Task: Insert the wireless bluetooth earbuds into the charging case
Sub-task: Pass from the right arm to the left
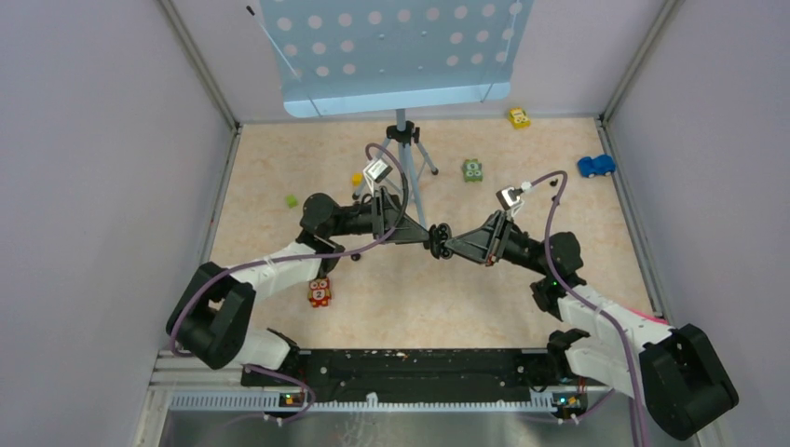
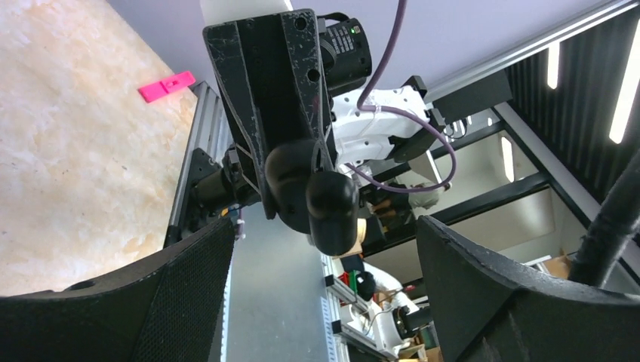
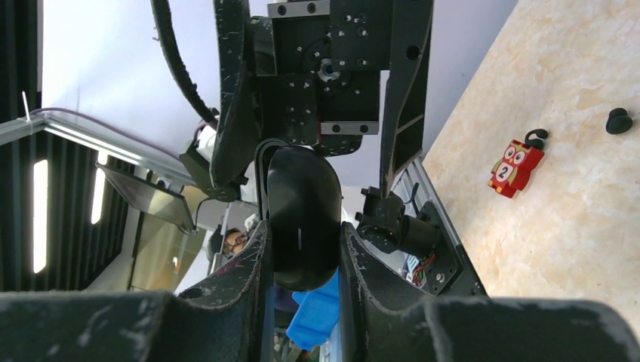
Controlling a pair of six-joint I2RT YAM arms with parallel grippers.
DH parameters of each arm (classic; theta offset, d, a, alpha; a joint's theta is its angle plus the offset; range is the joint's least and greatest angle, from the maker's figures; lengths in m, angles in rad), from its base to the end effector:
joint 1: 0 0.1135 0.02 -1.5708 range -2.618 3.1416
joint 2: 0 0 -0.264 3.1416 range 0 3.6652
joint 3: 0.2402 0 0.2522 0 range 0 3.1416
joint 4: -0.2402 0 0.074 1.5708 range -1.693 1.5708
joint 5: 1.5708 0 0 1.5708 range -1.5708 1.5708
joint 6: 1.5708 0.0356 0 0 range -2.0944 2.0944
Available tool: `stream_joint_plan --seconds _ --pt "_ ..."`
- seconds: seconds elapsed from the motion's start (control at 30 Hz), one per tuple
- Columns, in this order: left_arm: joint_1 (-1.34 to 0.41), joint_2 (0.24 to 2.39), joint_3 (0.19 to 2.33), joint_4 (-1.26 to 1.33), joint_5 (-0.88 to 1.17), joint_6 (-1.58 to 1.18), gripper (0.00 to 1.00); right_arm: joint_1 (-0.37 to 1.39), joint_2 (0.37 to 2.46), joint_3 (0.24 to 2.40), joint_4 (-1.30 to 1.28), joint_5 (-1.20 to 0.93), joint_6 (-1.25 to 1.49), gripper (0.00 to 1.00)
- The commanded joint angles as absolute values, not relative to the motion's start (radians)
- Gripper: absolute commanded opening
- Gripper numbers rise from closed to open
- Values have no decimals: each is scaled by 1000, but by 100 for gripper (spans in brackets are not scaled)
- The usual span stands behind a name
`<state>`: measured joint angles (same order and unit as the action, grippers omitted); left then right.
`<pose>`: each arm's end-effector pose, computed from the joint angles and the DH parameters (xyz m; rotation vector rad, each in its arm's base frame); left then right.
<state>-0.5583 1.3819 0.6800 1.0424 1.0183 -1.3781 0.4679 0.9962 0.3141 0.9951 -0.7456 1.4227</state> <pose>0.2245 -0.1759 0.2914 0.4662 1.7615 -2.1194 0.1674 0.1117 0.2581 -0.0267 1.6784 1.9862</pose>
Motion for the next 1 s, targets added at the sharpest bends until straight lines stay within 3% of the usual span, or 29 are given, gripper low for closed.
stream_joint_plan --seconds 0.0,0.3,0.6,0.83,0.97 --pt "-571 1420 691 1244 1031 -1472 91 459 1003 352 1081 -740 1430 0" --pt "-591 1395 720 1115 1026 -1379 83 459 994 357 1046 -742 1416 0" --pt "-599 1371 741 997 1017 -1304 66 460 988 359 1018 -742 1398 0" --pt "-606 1381 766 980 1022 -1300 68 459 989 358 1003 -741 1391 0" --pt "-611 1380 766 969 1020 -1295 60 459 993 363 1006 -741 1391 0"
